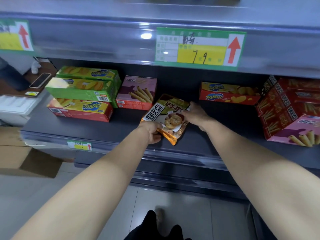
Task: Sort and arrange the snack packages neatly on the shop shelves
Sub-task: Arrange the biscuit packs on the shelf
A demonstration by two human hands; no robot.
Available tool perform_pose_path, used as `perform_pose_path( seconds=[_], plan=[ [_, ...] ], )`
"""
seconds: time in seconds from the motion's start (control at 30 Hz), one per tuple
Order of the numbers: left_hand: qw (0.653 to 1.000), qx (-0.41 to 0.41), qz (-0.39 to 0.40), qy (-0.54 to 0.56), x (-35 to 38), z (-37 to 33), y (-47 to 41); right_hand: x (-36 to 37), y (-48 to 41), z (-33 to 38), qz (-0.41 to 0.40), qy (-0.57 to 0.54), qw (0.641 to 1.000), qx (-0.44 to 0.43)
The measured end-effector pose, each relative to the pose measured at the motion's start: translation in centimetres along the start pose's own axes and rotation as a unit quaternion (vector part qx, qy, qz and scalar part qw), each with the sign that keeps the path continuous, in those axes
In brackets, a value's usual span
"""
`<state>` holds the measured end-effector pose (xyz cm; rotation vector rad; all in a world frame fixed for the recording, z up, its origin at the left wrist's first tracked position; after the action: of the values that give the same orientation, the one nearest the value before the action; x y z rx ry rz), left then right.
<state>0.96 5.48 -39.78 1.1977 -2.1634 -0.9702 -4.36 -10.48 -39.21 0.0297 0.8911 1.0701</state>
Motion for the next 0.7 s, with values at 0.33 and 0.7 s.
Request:
perform_pose_path(
  seconds=[0.33, 0.7],
  plan=[
    [0.998, -0.015, -0.023, -0.057, -0.8, -0.7, -1.1, 0.9, -0.3, -1.0, -0.005, -0.039, 0.997, 0.063],
    [0.991, 0.071, -0.080, -0.075, -1.3, 1.2, 3.4, -0.2, 8.3, -1.9, -0.056, -0.218, 0.974, -0.003]
  ],
)
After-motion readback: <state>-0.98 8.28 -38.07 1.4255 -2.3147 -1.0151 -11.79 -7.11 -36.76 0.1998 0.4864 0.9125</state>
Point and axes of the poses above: each hand's wrist, its own y-axis away from the middle knuckle, its own x-axis out of the palm, z = x × y, the point moved 1 cm from there along -y, towards the middle knuckle, and after that the axes turned 6 degrees about z, right-handed, at the moved point
